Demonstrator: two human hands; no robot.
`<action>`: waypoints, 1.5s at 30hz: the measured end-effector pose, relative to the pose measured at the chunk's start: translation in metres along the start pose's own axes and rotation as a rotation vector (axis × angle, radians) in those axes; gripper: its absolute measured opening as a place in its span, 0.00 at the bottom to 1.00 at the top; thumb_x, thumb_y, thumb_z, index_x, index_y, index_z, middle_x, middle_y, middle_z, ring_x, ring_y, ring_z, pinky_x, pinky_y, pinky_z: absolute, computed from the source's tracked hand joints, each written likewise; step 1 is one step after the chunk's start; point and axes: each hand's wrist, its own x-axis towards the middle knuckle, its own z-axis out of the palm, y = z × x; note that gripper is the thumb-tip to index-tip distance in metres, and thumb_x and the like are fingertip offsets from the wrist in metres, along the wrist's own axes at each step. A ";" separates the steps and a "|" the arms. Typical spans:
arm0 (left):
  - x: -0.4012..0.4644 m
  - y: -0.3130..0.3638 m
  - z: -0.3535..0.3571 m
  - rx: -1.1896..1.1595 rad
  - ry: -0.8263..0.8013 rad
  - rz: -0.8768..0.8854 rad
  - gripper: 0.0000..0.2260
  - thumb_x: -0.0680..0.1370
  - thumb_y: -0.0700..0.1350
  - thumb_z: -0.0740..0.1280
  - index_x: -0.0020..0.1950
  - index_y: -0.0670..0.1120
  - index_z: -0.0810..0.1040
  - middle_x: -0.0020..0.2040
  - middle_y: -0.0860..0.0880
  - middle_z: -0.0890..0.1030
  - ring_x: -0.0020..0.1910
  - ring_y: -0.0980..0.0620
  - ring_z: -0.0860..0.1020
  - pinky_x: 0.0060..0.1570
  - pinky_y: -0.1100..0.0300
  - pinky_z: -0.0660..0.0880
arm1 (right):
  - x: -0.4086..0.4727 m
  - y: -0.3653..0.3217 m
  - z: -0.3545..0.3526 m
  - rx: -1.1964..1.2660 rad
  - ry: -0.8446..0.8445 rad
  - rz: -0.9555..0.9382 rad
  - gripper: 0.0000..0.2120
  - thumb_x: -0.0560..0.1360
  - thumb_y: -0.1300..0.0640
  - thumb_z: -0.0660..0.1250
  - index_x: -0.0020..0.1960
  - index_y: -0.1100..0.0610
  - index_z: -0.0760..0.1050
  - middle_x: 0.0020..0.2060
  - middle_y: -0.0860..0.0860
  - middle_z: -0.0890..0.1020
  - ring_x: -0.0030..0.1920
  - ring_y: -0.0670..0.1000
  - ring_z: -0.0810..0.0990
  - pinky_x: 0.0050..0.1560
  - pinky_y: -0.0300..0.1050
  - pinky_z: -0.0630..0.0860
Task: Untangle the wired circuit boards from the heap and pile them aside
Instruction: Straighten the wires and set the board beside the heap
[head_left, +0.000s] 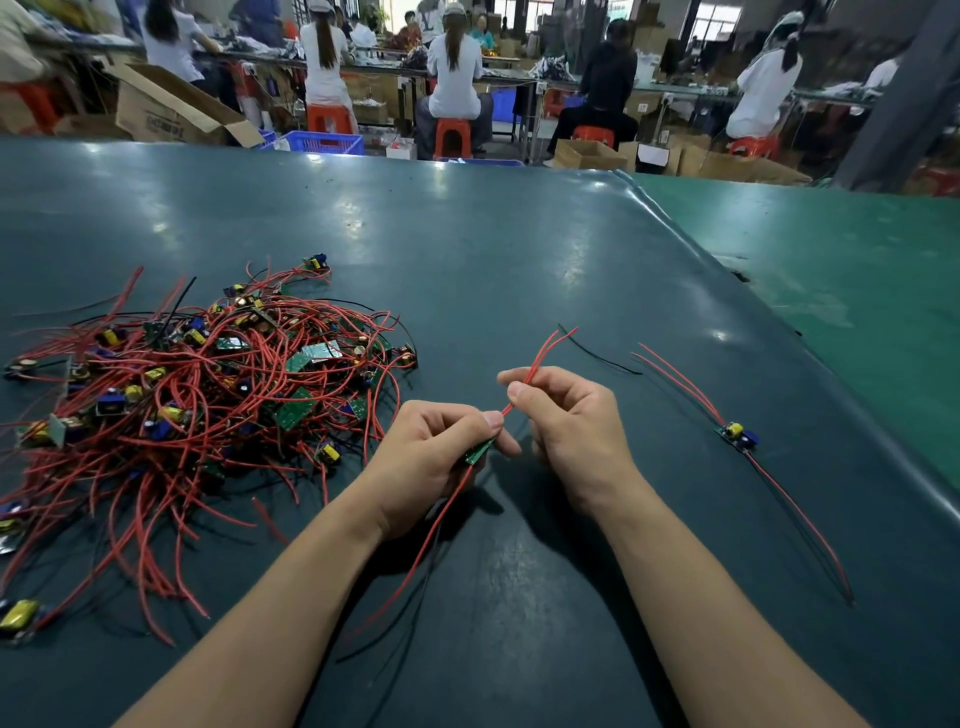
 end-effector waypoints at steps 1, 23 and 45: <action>0.000 0.000 0.000 0.008 -0.002 -0.001 0.14 0.75 0.48 0.65 0.35 0.42 0.83 0.22 0.48 0.59 0.20 0.54 0.55 0.24 0.64 0.51 | 0.001 0.001 -0.001 -0.033 0.022 -0.021 0.07 0.77 0.64 0.67 0.45 0.54 0.82 0.23 0.39 0.75 0.23 0.39 0.72 0.27 0.28 0.66; -0.001 -0.004 -0.005 0.063 -0.065 0.008 0.16 0.72 0.54 0.68 0.37 0.42 0.84 0.23 0.44 0.64 0.21 0.52 0.58 0.25 0.59 0.53 | 0.004 -0.002 -0.004 0.169 0.166 0.010 0.06 0.79 0.64 0.64 0.52 0.56 0.77 0.41 0.52 0.87 0.22 0.46 0.74 0.22 0.37 0.68; -0.001 0.001 -0.003 0.032 -0.063 -0.030 0.14 0.74 0.47 0.65 0.33 0.42 0.83 0.21 0.48 0.65 0.18 0.53 0.60 0.23 0.64 0.54 | 0.013 0.000 -0.018 0.170 0.332 0.011 0.08 0.82 0.59 0.61 0.52 0.56 0.79 0.32 0.52 0.85 0.20 0.47 0.73 0.21 0.37 0.68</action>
